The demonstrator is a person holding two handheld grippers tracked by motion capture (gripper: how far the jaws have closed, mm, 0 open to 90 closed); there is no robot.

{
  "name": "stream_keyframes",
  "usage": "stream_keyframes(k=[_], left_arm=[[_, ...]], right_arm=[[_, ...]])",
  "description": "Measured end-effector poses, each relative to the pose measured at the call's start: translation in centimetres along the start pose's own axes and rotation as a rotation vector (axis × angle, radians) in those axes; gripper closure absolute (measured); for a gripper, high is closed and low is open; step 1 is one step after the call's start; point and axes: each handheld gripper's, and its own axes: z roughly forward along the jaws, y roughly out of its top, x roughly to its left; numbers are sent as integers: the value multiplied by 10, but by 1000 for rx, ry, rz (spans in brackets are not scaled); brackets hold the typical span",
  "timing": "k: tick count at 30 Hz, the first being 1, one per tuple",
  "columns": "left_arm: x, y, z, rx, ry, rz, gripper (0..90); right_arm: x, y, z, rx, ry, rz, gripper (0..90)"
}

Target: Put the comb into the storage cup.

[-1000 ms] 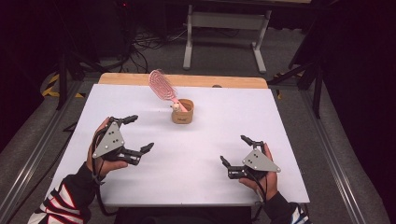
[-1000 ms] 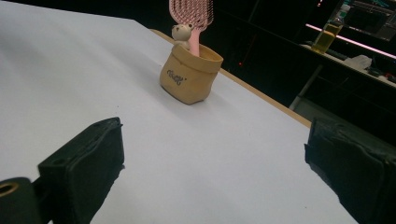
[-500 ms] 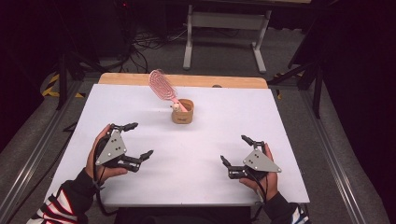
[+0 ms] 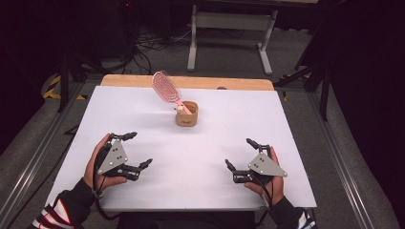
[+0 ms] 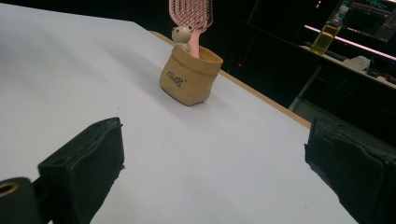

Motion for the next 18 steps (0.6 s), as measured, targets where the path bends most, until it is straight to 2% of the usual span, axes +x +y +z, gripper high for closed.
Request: stream_keyframes(k=[10,18], left_arm=[[-2,-15,1,34,5,-9,63],[-2,-29,-4,50,8,-55,62]], right_arm=[[1,-1,-1,4,-5,-6,51],[1,-2,-3,10,-13,-17,49]])
